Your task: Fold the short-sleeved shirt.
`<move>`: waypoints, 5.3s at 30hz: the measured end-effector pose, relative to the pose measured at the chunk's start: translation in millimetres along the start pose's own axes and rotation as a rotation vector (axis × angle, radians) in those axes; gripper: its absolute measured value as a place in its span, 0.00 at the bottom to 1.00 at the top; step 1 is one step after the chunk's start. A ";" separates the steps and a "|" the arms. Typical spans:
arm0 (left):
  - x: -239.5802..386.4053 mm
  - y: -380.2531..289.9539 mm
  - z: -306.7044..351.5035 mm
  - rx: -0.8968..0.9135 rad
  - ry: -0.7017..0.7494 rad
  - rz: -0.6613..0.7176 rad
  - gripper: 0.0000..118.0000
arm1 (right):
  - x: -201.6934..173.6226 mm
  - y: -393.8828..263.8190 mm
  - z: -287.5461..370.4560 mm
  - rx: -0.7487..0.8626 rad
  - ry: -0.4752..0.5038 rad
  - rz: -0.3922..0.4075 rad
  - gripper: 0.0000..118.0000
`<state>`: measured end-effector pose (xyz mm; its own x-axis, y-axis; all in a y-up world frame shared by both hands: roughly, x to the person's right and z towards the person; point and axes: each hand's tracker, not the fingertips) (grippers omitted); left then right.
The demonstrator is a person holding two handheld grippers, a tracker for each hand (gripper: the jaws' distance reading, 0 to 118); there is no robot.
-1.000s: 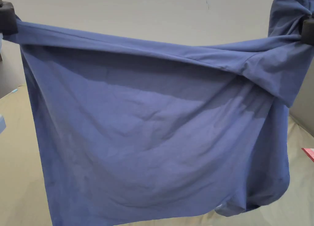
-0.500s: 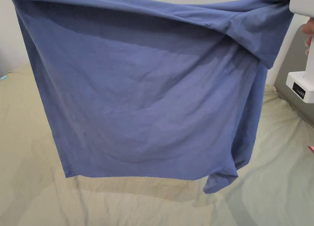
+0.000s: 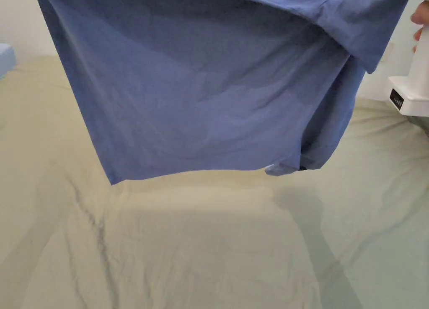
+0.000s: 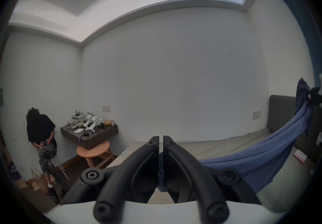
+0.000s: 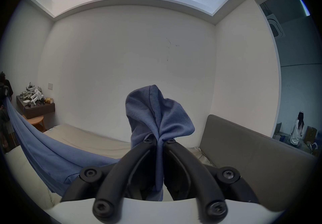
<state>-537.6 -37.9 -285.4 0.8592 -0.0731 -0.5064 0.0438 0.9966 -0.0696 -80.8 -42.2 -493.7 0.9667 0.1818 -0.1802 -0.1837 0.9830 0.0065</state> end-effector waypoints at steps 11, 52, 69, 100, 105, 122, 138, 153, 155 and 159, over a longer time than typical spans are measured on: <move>7.1 -154.4 24.0 -0.202 -0.067 -0.065 0.01 | -10.8 -180.5 32.9 -0.308 0.125 -0.155 0.07; 5.3 -363.0 294.9 -0.753 -0.291 -0.194 0.98 | 44.8 -345.7 328.5 -0.789 0.257 -0.199 0.77; 104.9 -141.3 330.7 0.070 -0.169 -0.019 0.43 | -51.1 -124.2 370.1 -0.008 0.132 0.124 0.08; 100.3 -404.2 48.9 -0.724 -0.100 -0.057 0.13 | -52.9 -291.6 199.1 -0.376 0.201 0.127 0.02; 82.3 -419.4 -57.0 -0.748 -0.098 -0.034 0.93 | -35.9 -309.9 180.7 -0.437 0.158 0.139 0.02; 128.9 -445.7 -93.7 -0.725 -0.173 -0.473 0.01 | -25.0 -350.2 151.4 -0.561 0.121 0.171 0.02; 26.5 -354.8 25.9 -0.558 -0.072 -0.239 0.01 | -27.2 -384.2 23.6 -0.909 0.317 0.039 0.85; 33.3 -367.9 73.9 -0.547 -0.146 -0.302 0.01 | -84.5 -431.8 -22.9 -0.984 0.394 0.166 0.08; 33.9 -369.3 74.3 -0.549 -0.144 -0.306 0.01 | -97.2 -431.6 -18.5 -0.964 0.366 0.318 0.07; 28.1 -355.4 80.3 -0.526 -0.126 -0.279 0.01 | -74.3 -397.5 -3.8 -0.865 0.347 0.202 0.07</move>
<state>-488.1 -391.2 -205.9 0.9067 -0.2917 -0.3047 0.0455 0.7857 -0.6169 -80.3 -446.5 -486.7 0.8211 0.1912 -0.5379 -0.5439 0.5481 -0.6354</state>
